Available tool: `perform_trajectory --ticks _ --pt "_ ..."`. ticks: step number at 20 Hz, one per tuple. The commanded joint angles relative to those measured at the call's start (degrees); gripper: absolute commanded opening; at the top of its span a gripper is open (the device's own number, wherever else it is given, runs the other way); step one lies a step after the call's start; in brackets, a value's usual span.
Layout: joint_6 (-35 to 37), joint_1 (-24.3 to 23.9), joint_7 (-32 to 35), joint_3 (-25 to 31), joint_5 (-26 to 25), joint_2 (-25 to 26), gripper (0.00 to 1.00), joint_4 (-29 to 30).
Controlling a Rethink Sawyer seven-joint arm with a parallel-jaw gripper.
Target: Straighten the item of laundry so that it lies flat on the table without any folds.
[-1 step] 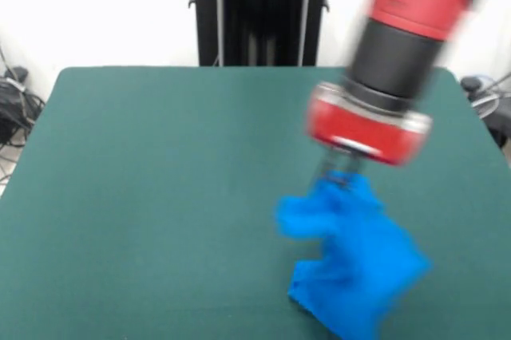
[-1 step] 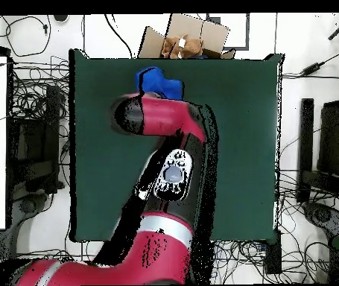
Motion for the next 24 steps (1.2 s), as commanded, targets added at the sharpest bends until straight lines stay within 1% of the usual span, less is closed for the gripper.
perform_trajectory --ticks 1,4,6,14,19,22,24 --pt "-5.26 -8.71 -15.06 10.49 -12.46 -5.21 0.00 16.54" --pt "-5.51 -11.27 -15.08 12.54 -15.68 -5.52 0.00 17.17" --pt "-4.68 -11.99 -14.91 13.38 -17.18 -5.70 0.00 17.05" --pt "-3.60 -13.09 -13.11 15.04 -21.16 -4.98 0.00 15.69" --pt "-2.75 -12.88 -11.50 15.37 -22.11 -4.29 0.00 14.53" --pt "-3.12 -11.32 -8.88 14.32 -22.28 -1.99 0.00 12.42" --pt "-3.45 -10.19 -6.75 13.82 -21.47 -0.54 0.00 10.95"
